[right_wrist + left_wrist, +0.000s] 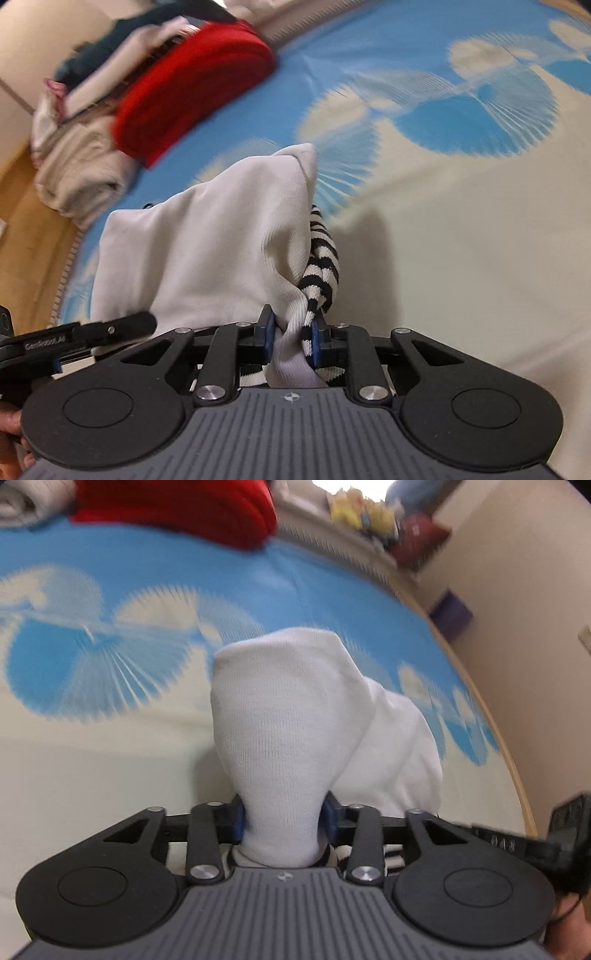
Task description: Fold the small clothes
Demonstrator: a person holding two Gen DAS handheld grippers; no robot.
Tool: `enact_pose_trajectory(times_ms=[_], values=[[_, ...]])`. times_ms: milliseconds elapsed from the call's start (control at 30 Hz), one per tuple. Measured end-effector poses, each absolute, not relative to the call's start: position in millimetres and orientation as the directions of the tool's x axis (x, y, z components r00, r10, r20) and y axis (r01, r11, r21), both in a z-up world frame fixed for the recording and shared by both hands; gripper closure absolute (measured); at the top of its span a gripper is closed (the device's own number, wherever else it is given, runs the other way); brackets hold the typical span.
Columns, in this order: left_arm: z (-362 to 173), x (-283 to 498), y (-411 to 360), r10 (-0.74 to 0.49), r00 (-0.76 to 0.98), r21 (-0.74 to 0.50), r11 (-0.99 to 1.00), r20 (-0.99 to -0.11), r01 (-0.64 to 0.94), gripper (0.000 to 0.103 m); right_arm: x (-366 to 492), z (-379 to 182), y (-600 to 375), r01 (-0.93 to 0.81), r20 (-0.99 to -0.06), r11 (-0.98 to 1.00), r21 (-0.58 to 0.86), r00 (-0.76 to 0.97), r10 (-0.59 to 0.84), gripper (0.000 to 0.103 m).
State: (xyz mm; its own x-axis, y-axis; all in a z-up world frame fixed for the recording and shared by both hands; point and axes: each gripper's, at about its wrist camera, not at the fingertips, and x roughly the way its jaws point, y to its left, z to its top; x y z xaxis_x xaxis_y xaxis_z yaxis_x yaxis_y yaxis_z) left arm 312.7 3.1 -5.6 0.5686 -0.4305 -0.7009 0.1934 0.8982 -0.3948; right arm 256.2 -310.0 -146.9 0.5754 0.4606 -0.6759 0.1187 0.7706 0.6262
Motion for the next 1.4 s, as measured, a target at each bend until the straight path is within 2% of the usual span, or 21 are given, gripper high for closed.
enact_pose_trajectory(times_ms=[67,167,267,400,433,467,533,633,700,733,767,833,867,967,1067,1133,1200,1333,1400], values=[[4,313,23,-0.380,0.630,-0.384,0.913,-0.677,0.138,0.030,263,-144,-297,0.121,-0.667,0.774,0.621,0.599,0.442,0.083],[12,308,58,-0.340,0.691,-0.434,0.900,-0.637,0.043,0.028,275,-152,-281,0.151,-0.734,0.823,0.548,0.558,0.387,0.081],[3,307,75,-0.368,0.633,-0.475,0.880,-0.682,-0.001,0.028,278,-164,-277,0.186,-0.827,0.886,0.424,0.479,0.295,0.081],[-12,300,72,-0.353,0.526,-0.399,0.917,-0.774,0.028,0.028,273,-162,-297,0.240,-0.801,0.838,0.490,0.504,0.323,0.078],[-17,299,71,-0.356,0.499,-0.396,0.918,-0.790,0.028,0.028,273,-161,-297,0.229,-0.786,0.829,0.510,0.515,0.341,0.071],[-22,298,73,-0.366,0.472,-0.406,0.914,-0.802,0.019,0.028,272,-160,-297,0.215,-0.775,0.821,0.528,0.517,0.363,0.053],[-41,294,79,-0.389,0.396,-0.429,0.903,-0.832,-0.014,0.027,271,-164,-292,0.194,-0.783,0.822,0.535,0.480,0.396,0.041],[-75,290,81,-0.387,0.277,-0.427,0.898,-0.880,-0.102,0.025,272,-181,-282,0.187,-0.833,0.845,0.501,0.368,0.412,0.044],[-82,289,82,-0.403,0.268,-0.445,0.888,-0.875,-0.115,0.025,271,-189,-279,0.187,-0.865,0.868,0.461,0.312,0.392,0.068],[-82,289,80,-0.409,0.270,-0.447,0.889,-0.872,-0.096,0.029,270,-191,-279,0.190,-0.861,0.859,0.475,0.301,0.410,0.091],[-79,288,79,-0.404,0.278,-0.438,0.897,-0.871,-0.068,0.043,268,-191,-281,0.202,-0.850,0.842,0.500,0.300,0.433,0.096],[-71,289,85,-0.373,0.315,-0.406,0.913,-0.873,-0.045,0.062,265,-195,-289,0.259,-0.800,0.761,0.594,0.283,0.529,0.098],[-67,289,91,-0.365,0.334,-0.405,0.912,-0.869,-0.058,0.064,261,-198,-293,0.295,-0.779,0.721,0.627,0.270,0.566,0.098],[-59,285,91,-0.325,0.357,-0.350,0.937,-0.876,-0.008,0.064,255,-196,-295,0.312,-0.788,0.724,0.616,0.259,0.559,0.098],[-46,276,76,-0.276,0.360,-0.269,0.960,-0.891,0.070,0.059,257,-181,-286,0.218,-0.813,0.790,0.573,0.271,0.515,0.096],[-36,267,71,-0.246,0.394,-0.224,0.969,-0.886,0.101,0.059,256,-167,-284,0.167,-0.817,0.823,0.543,0.330,0.473,0.090],[-33,259,70,-0.236,0.410,-0.200,0.971,-0.881,0.131,0.059,256,-160,-280,0.106,-0.817,0.852,0.513,0.364,0.447,0.089],[-53,255,54,-0.137,0.359,-0.062,0.975,-0.923,0.212,0.053,256,-177,-267,0.029,-0.899,0.926,0.377,0.253,0.358,0.088],[-54,250,52,-0.119,0.380,-0.032,0.973,-0.918,0.227,0.048,255,-182,-262,0.005,-0.935,0.961,0.276,0.234,0.267,0.085]])
